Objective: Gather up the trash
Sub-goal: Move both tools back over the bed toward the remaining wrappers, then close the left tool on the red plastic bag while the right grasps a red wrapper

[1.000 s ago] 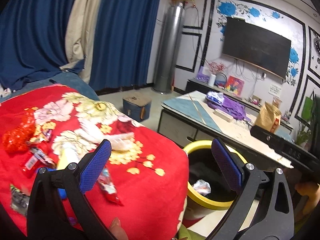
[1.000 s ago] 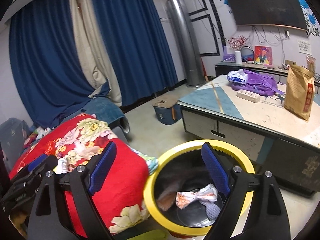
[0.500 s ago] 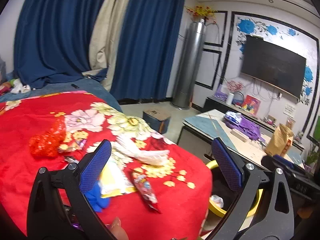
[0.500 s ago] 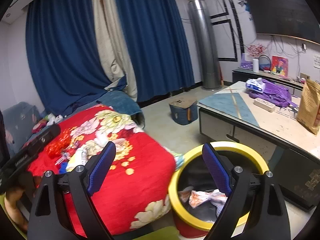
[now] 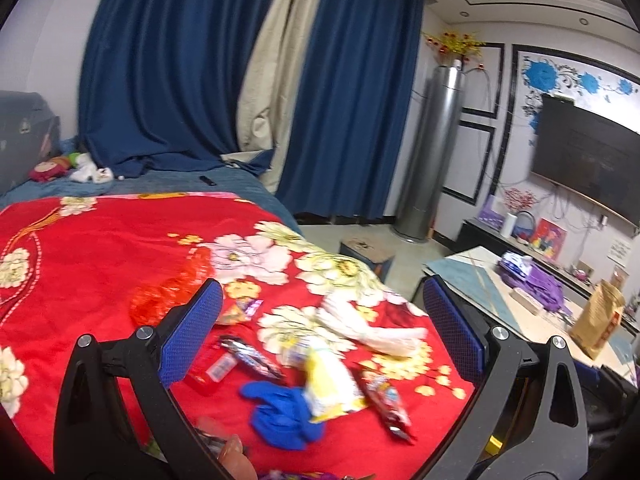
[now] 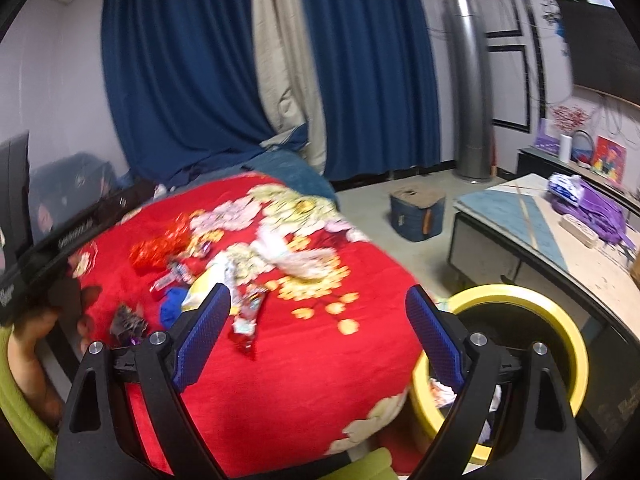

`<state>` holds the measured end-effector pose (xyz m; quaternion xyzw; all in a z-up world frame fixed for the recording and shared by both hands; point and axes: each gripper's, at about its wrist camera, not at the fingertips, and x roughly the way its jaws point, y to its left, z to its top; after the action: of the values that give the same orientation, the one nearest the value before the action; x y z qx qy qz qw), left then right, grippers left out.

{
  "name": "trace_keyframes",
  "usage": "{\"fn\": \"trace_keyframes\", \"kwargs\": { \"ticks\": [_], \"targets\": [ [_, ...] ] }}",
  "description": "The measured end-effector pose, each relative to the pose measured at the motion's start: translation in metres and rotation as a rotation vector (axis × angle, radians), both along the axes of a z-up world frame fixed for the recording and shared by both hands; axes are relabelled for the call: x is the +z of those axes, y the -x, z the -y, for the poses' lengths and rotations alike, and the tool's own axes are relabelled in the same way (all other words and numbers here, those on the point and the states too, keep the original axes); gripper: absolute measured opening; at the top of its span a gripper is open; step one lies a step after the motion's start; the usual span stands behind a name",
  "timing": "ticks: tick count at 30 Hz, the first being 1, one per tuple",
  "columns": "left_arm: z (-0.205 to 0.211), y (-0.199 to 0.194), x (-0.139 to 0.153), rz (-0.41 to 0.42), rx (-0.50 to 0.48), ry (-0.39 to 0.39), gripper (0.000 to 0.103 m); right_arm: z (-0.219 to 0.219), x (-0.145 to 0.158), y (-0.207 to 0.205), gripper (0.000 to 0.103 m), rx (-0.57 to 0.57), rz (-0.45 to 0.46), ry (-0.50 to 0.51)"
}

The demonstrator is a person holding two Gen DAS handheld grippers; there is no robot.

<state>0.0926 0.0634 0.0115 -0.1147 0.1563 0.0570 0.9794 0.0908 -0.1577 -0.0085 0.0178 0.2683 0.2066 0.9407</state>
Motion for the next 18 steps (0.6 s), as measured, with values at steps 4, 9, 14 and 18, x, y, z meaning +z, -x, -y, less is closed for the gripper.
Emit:
{"fn": "trace_keyframes", "kwargs": {
  "ticks": [4,9,14,18],
  "targets": [
    [-0.020,-0.005,-0.004,-0.039,0.037,0.003,0.092,-0.022,-0.015,-0.007,0.086,0.063,-0.058,0.025],
    [-0.050,-0.016,-0.016,-0.141,0.098,0.024,0.092,-0.046,-0.031,-0.015,0.086,0.139,-0.107,0.060],
    [-0.081,-0.027,-0.034,-0.241,0.145,0.071,0.092,-0.070,-0.048,-0.027,0.077,0.208,-0.154,0.093],
    [-0.104,-0.034,-0.049,-0.288,0.176,0.115,0.092,-0.084,-0.062,-0.039,0.066,0.227,-0.196,0.105]
  ]
}}
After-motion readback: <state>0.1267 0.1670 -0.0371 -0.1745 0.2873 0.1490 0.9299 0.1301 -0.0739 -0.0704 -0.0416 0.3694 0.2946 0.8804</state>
